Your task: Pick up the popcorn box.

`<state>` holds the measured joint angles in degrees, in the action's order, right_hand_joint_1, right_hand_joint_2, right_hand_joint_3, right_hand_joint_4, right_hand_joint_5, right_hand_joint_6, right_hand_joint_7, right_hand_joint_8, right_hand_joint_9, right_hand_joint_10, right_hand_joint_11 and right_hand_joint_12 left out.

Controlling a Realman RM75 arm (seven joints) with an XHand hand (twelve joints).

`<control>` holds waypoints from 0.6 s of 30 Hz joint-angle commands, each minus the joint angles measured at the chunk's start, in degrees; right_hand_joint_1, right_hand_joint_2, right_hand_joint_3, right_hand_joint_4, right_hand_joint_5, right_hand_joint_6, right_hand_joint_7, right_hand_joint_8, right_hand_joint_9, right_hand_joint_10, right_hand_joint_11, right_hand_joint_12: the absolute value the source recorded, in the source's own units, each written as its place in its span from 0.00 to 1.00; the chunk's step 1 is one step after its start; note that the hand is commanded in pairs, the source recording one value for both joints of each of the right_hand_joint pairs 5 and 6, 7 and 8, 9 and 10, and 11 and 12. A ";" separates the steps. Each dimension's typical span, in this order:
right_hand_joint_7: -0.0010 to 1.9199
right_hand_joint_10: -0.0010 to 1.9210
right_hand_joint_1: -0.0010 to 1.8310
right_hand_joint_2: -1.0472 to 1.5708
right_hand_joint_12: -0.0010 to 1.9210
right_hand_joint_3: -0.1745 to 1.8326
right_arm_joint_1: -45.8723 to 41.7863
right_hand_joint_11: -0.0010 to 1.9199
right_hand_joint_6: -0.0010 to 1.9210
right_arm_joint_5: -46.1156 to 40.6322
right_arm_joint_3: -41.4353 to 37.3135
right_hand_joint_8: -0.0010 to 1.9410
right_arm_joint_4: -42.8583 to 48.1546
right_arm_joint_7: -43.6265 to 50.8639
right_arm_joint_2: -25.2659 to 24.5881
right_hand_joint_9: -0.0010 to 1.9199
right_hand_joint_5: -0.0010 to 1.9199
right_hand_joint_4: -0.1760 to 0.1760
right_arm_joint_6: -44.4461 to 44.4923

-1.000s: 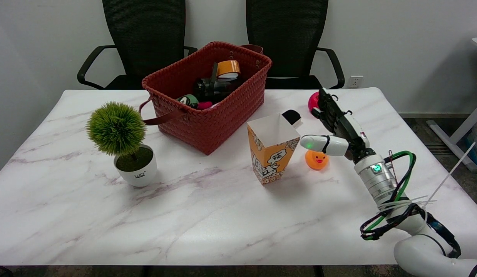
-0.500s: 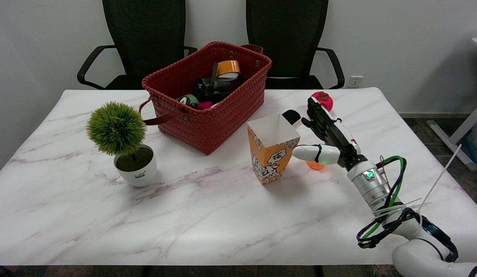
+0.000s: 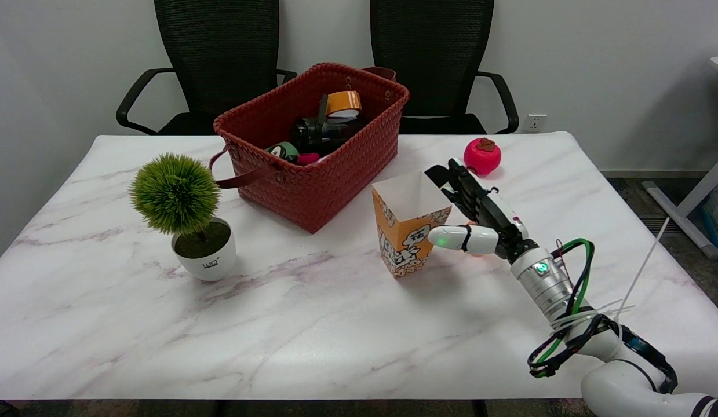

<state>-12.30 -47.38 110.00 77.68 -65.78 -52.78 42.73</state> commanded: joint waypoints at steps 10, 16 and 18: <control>0.00 0.03 0.50 0.56 0.10 0.00 3.47 0.10 0.00 0.34 2.50 0.00 -3.07 -0.17 -2.31 0.03 0.00 0.50 -2.01; 0.00 0.03 0.52 0.56 0.10 0.00 3.95 0.10 0.00 0.34 2.50 0.00 -3.55 -0.17 -2.87 0.03 0.00 0.50 -2.49; 0.00 0.04 0.51 0.56 0.10 0.00 4.19 0.10 0.00 0.66 2.50 0.00 -3.71 -0.17 -3.11 0.04 0.00 0.50 -2.81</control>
<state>-9.70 -47.13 111.97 75.34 -65.90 -54.37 41.11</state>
